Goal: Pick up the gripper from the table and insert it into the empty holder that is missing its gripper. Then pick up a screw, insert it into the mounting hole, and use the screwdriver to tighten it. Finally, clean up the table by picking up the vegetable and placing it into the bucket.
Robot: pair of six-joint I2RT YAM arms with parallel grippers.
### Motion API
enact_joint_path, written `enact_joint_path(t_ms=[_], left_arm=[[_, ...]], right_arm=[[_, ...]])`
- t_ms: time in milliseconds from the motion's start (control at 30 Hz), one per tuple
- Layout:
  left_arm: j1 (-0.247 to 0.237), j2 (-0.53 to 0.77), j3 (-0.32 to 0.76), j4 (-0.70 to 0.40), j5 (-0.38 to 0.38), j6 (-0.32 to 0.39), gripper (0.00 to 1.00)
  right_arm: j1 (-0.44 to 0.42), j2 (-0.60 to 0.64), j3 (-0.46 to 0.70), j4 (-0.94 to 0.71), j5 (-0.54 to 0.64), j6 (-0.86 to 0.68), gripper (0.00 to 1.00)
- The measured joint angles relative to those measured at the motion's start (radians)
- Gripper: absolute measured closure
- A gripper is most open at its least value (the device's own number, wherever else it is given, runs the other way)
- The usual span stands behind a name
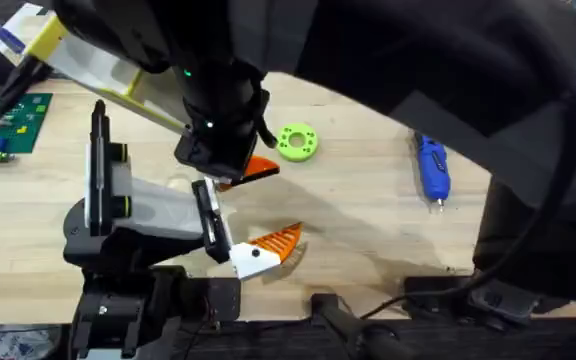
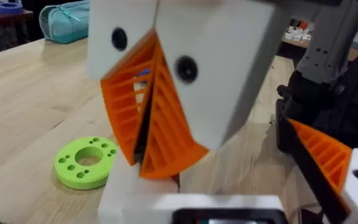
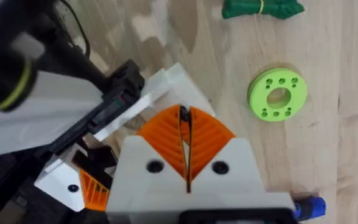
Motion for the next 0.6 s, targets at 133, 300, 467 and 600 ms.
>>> enact_joint_path(t_ms=[133, 300, 467, 600], left_arm=[[0.000, 0.000, 0.000, 0.000, 0.000, -0.013, 0.014], [0.000, 0.000, 0.000, 0.000, 0.000, -0.018, 0.014], [0.000, 0.000, 0.000, 0.000, 0.000, -0.018, 0.014], [0.000, 0.000, 0.000, 0.000, 0.001, -0.017, 0.014]], right_arm=[[0.000, 0.004, 0.000, -0.001, -0.001, 0.000, 0.993], [0.000, 0.005, 0.000, -0.001, -0.002, 0.000, 0.993], [0.000, 0.005, 0.000, -0.001, -0.002, 0.000, 0.997], [0.000, 0.005, 0.000, -0.001, 0.003, 0.003, 0.795]])
